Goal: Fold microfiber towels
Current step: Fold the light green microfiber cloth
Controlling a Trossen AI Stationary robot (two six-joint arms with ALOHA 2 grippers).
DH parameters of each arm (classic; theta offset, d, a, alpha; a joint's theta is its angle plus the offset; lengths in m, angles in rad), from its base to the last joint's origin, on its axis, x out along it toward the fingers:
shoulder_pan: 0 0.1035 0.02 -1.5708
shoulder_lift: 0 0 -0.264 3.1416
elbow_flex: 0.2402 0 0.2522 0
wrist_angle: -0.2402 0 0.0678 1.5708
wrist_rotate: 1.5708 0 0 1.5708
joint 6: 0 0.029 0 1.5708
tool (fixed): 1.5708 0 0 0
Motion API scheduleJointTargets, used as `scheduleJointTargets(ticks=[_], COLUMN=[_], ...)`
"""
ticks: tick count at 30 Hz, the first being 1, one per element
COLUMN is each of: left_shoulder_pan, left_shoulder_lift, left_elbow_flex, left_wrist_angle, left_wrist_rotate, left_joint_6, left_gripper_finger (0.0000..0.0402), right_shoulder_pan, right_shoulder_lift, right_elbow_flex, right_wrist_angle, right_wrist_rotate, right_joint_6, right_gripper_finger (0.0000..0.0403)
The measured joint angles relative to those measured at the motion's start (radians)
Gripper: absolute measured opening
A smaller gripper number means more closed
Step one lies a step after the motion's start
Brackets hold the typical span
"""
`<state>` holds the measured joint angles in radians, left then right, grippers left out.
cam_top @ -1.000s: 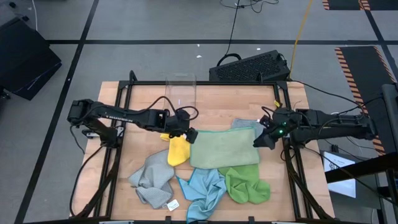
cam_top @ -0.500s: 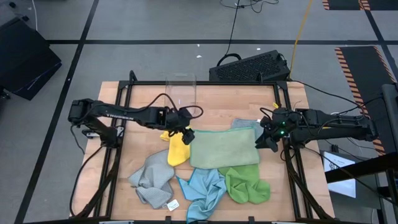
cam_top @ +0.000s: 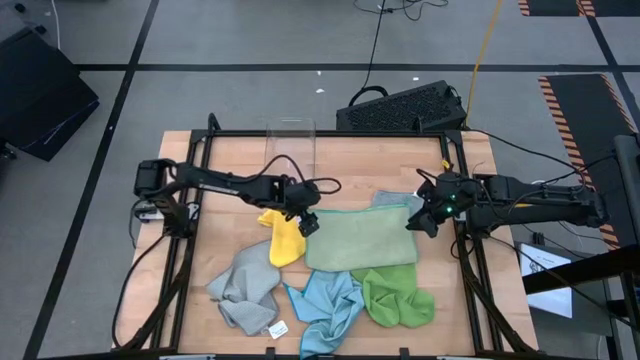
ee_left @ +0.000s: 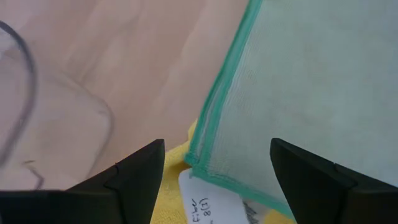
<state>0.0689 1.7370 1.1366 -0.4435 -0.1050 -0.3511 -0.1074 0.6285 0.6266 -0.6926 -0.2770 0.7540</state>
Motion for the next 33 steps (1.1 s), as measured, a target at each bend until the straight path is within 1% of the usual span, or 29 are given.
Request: scheduleJointTargets(ticks=[5,9,13,18,23,33], left_shoulder_pan=[0.000,0.000,0.000,0.011,0.013,0.015], left_shoulder_lift=[0.029,0.027,0.027,0.027,0.024,0.025], left_elbow_flex=[0.000,0.000,-0.007,-0.048,-0.052,-0.053], left_wrist_angle=[-0.001,0.004,0.011,0.048,0.050,0.072], left_wrist_rotate=[-0.001,-0.026,-0.015,0.016,0.046,0.051], left_joint_6=[0.000,-0.008,-0.005,-0.051,-0.042,-0.070], left_gripper_finger=[0.0294,0.0294,0.0285,0.0239,0.0190,0.0122], right_shoulder_pan=[0.000,0.000,0.000,0.000,0.000,0.000], right_shoulder_lift=[0.010,0.017,0.026,0.034,0.034,0.034], right_elbow_flex=[0.000,0.000,0.000,0.000,0.000,0.000], right_wrist_angle=[0.000,0.013,0.029,0.034,0.034,0.035], right_wrist_rotate=[0.042,0.042,0.042,0.041,0.041,0.037], right_joint_6=[0.018,0.019,0.018,0.017,0.009,-0.024], right_gripper_finger=[0.0180,0.0180,0.0180,0.0180,0.0180,0.0180])
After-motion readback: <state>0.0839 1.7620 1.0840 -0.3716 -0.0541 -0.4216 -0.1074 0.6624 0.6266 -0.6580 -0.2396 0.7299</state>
